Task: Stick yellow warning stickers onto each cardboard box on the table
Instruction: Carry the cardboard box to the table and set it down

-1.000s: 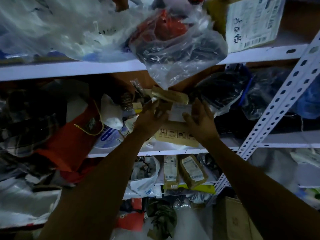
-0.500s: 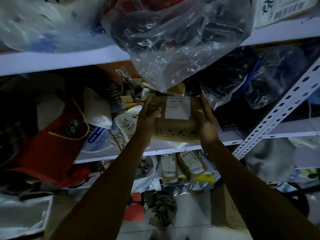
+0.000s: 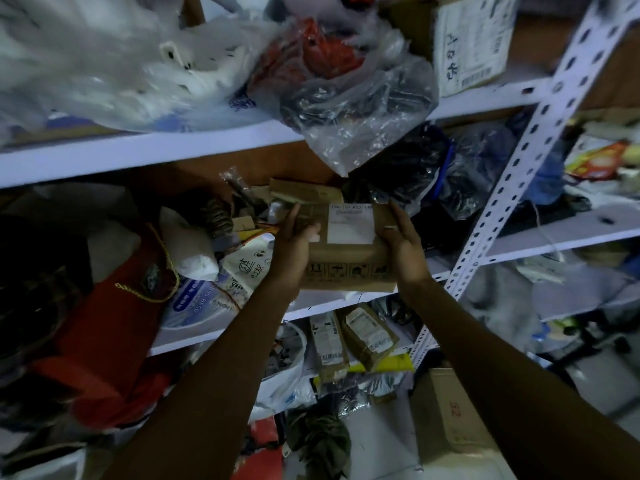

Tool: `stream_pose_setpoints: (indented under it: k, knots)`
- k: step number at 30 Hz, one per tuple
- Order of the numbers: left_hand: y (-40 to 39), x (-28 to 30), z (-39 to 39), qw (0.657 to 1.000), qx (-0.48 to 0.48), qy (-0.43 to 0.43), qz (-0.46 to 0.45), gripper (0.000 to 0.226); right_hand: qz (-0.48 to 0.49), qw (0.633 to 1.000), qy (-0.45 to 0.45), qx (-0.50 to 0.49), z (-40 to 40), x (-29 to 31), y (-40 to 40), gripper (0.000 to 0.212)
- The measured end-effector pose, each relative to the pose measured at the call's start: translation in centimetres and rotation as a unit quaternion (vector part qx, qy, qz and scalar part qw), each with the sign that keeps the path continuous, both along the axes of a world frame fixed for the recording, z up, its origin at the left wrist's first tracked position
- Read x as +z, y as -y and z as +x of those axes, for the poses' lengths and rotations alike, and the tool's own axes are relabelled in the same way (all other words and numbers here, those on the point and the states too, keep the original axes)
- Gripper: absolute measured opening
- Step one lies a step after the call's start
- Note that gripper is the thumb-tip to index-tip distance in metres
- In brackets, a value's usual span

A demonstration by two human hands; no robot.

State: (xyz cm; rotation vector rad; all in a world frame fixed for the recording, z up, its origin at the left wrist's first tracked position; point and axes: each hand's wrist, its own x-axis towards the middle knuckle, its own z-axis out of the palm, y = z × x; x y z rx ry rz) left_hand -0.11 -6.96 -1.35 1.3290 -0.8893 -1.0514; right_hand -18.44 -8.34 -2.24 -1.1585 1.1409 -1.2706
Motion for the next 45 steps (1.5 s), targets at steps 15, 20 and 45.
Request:
stream_pose_setpoints:
  k: [15,20,45]
  knots:
    - [-5.9,-0.2,-12.2,0.966,-0.257,0.009,-0.027,0.06,-0.006,0.964,-0.056,-0.259,-10.3,0.6,-15.3,0.066]
    - [-10.1,-0.2,-19.4,0.933,-0.36,0.009,-0.031,0.058,-0.012,0.938,-0.022,-0.345,-15.6,0.4,-22.6,0.059]
    - [-46.2,-3.4,-53.7,0.706,-0.707,0.028,-0.002,0.066,0.024,0.735,0.024,-0.677,-36.9,-3.6,-66.1,0.061]
